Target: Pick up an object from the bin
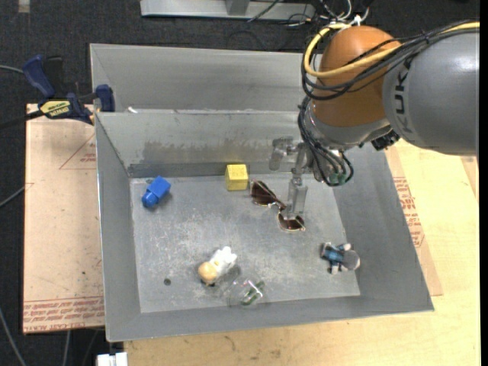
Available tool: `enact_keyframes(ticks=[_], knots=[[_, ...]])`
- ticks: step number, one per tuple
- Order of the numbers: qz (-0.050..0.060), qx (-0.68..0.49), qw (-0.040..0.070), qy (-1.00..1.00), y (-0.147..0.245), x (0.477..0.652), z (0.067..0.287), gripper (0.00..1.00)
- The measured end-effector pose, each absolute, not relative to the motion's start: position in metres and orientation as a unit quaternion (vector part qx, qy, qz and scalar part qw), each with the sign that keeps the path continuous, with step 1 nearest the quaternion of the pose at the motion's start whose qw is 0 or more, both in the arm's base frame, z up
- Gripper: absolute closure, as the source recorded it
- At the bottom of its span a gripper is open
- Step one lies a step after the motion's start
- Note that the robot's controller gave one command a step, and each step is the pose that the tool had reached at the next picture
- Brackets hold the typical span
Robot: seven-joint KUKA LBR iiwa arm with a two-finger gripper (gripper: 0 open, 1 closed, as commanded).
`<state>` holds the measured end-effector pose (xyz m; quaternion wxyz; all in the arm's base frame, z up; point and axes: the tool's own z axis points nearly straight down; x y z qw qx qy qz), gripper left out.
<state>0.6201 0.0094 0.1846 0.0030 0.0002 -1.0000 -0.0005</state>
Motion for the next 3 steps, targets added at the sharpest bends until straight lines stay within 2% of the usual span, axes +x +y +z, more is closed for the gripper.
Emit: enact_keyframes(ticks=[1, 2, 3], knots=[[-0.001, 0.000, -0.001, -1.000, 0.009, 0.622, 0.190, 0.00], [-0.001, -0.056, -0.002, -0.998, -0.007, 0.613, 0.133, 0.00], [0.000, -0.059, 0.001, -0.998, -0.017, 0.610, 0.123, 0.00]])
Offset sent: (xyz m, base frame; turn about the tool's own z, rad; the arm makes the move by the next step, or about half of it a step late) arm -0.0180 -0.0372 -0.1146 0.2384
